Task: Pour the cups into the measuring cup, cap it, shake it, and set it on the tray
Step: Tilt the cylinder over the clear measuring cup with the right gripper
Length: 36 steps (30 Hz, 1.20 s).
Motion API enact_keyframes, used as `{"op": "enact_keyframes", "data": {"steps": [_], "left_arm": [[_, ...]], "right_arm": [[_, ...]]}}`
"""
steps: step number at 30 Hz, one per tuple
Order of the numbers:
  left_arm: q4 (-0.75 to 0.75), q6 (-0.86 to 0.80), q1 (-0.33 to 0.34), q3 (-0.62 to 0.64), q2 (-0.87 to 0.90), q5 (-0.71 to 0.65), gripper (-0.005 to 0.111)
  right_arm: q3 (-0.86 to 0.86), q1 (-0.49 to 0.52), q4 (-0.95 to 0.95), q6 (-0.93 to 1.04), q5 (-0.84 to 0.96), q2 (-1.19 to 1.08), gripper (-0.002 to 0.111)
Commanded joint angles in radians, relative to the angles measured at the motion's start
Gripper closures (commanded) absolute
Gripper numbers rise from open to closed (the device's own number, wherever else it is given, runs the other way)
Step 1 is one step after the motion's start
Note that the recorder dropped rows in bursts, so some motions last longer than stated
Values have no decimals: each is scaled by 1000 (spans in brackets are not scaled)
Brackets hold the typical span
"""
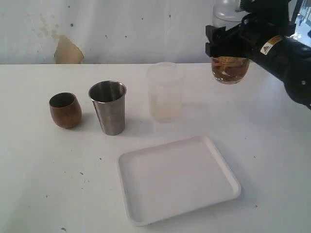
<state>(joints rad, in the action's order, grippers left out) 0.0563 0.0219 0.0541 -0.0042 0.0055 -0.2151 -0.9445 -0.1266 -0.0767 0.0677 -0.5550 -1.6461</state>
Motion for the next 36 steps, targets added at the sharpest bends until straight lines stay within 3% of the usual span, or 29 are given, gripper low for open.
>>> {"op": "enact_keyframes", "data": {"steps": [1, 7, 16, 36], "left_arm": [[4, 0, -4, 4, -6, 11, 107], [4, 0, -4, 4, -6, 11, 107], [4, 0, -4, 4, -6, 11, 107], [4, 0, -4, 4, -6, 11, 107]], "right_arm": [[-120, 35, -85, 8, -119, -171, 108], [-272, 47, -157, 137, -125, -336, 108], [-302, 47, -205, 335, -83, -350, 108], [-383, 46, -258, 438, 41, -350, 108]]}}
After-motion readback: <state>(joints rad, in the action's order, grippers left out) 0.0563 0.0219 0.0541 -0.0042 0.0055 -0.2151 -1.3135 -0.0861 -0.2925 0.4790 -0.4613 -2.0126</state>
